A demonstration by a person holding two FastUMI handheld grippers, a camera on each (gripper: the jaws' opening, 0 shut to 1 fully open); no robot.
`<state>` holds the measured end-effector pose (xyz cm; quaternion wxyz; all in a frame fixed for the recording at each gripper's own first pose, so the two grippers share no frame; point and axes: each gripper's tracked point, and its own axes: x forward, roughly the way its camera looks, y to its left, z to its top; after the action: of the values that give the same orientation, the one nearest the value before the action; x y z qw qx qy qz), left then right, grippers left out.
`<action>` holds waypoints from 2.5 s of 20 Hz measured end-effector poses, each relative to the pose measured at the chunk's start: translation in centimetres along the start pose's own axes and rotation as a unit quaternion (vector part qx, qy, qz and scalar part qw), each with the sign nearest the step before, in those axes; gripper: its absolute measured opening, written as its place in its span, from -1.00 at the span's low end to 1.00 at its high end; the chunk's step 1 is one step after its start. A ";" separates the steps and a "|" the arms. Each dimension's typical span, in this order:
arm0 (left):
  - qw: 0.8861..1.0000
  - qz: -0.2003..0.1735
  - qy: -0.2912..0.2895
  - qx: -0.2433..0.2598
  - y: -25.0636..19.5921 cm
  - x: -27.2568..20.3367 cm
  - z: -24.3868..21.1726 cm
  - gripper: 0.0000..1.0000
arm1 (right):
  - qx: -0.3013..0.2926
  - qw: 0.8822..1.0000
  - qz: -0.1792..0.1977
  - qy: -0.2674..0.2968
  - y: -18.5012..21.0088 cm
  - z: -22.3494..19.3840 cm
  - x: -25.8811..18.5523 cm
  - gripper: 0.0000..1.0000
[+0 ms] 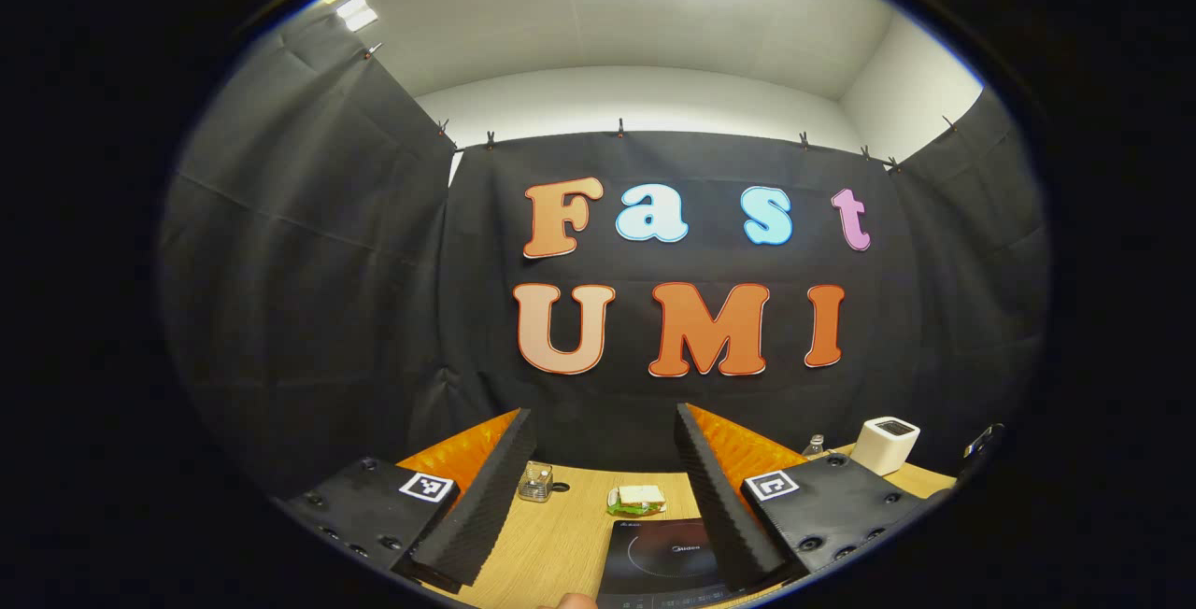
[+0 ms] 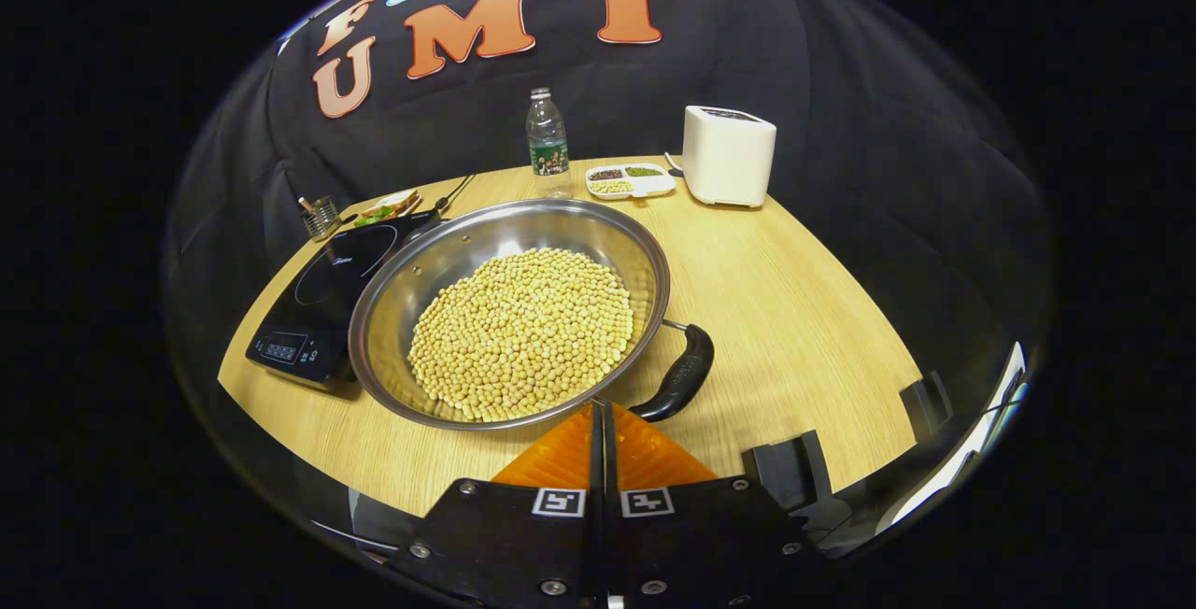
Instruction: First push the handle of the pot to place it horizontally, then grasp the pot with both hands and set it on the induction cooktop.
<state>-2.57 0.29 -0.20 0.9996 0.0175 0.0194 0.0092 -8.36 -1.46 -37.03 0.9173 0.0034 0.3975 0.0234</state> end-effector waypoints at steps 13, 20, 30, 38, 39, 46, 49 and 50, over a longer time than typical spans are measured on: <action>1.000 0.007 0.002 0.000 0.3 0.5 -0.3 0.97 | 0.007 1.000 -0.019 -0.014 -2.3 1.9 2.1 -1.00; 1.000 0.010 0.006 0.006 0.1 1.0 -0.6 0.97 | 0.008 0.999 -0.027 -0.019 -3.5 3.0 3.4 -1.00; 1.000 0.004 0.010 0.007 -0.6 1.7 -1.2 0.97 | 0.004 0.999 -0.038 -0.026 -4.5 4.9 5.4 -1.00; 1.000 0.001 0.018 0.009 -1.1 2.3 -1.9 0.97 | -0.003 0.999 -0.044 -0.027 -5.2 6.2 6.8 -1.00; 1.000 0.002 0.018 0.009 -1.1 2.4 -1.9 0.97 | -0.002 0.999 -0.044 -0.028 -5.3 6.3 7.0 -1.00; 0.999 -0.002 0.030 0.013 -2.2 2.8 -3.2 0.96 | -0.011 0.999 -0.039 -0.026 -5.6 7.1 8.0 -1.00; 0.999 -0.006 0.040 0.013 -3.2 3.1 -4.4 0.96 | -0.009 0.999 -0.035 -0.026 -5.6 7.5 8.5 -1.00; 0.999 -0.009 0.046 0.010 -3.7 3.2 -5.1 0.97 | -0.009 0.999 -0.034 -0.026 -5.6 7.6 8.7 -1.00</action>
<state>0.46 -3.14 -5.50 0.9975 0.0273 0.0652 0.0012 3.34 -6.61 -38.25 0.9276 -0.0176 0.3730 -0.0045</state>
